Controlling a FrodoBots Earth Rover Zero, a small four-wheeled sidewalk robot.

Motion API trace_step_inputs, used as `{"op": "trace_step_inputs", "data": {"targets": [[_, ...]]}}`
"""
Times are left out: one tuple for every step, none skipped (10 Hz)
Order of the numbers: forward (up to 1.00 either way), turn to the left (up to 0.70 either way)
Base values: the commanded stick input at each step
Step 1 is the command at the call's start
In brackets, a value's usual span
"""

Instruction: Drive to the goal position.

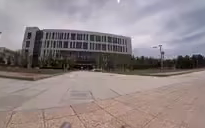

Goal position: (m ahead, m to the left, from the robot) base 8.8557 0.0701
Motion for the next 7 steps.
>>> {"op": "trace_step_inputs", "data": {"targets": [[0.7,0.0],[0.7,0.0],[0.7,0.0],[0.7,0.0],[0.7,0.0],[0.7,0.0],[0.7,0.0]]}}
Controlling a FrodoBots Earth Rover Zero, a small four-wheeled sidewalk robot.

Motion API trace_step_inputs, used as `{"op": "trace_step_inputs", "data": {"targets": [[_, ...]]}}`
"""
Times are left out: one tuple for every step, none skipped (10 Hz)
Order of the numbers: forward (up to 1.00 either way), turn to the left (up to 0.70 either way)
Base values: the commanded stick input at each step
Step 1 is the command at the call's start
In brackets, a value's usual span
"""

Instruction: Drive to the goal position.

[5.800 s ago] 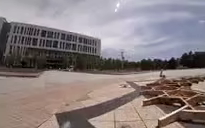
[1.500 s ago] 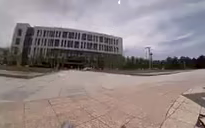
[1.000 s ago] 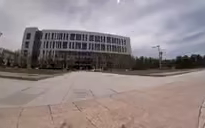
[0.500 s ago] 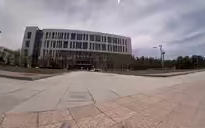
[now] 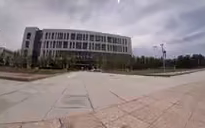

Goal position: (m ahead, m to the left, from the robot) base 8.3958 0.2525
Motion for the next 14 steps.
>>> {"op": "trace_step_inputs", "data": {"targets": [[0.7,0.0],[0.7,0.0],[0.7,0.0],[0.7,0.0],[0.7,0.0],[0.7,0.0],[0.7,0.0],[0.7,0.0],[0.7,0.02],[0.7,0.12],[0.7,0.3],[0.7,0.35],[0.7,0.35],[0.7,0.33]]}}
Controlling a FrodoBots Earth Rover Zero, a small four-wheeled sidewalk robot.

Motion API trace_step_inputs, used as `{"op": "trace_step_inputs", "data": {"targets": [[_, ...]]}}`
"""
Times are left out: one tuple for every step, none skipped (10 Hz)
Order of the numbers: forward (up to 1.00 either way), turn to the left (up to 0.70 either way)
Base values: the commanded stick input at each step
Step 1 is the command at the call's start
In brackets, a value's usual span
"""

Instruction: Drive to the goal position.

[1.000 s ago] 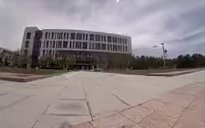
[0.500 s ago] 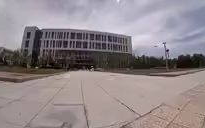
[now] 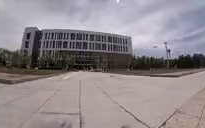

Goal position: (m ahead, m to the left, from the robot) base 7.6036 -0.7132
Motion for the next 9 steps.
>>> {"op": "trace_step_inputs", "data": {"targets": [[0.7,0.18],[0.7,0.0],[0.7,0.0],[0.7,0.0],[0.7,0.0],[0.7,0.0],[0.7,0.0],[0.7,0.0],[0.7,0.0]]}}
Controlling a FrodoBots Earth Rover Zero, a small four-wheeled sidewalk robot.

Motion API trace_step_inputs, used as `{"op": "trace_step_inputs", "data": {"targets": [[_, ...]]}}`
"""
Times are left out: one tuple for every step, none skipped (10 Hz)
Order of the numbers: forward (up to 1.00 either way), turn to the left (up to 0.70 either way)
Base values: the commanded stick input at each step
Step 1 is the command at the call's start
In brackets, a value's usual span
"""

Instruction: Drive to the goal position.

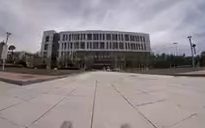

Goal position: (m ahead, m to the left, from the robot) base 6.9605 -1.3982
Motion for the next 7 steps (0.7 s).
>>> {"op": "trace_step_inputs", "data": {"targets": [[0.7,0.0],[0.7,0.0],[0.7,0.0],[0.7,0.0],[0.7,0.0],[0.7,0.0],[0.7,0.0]]}}
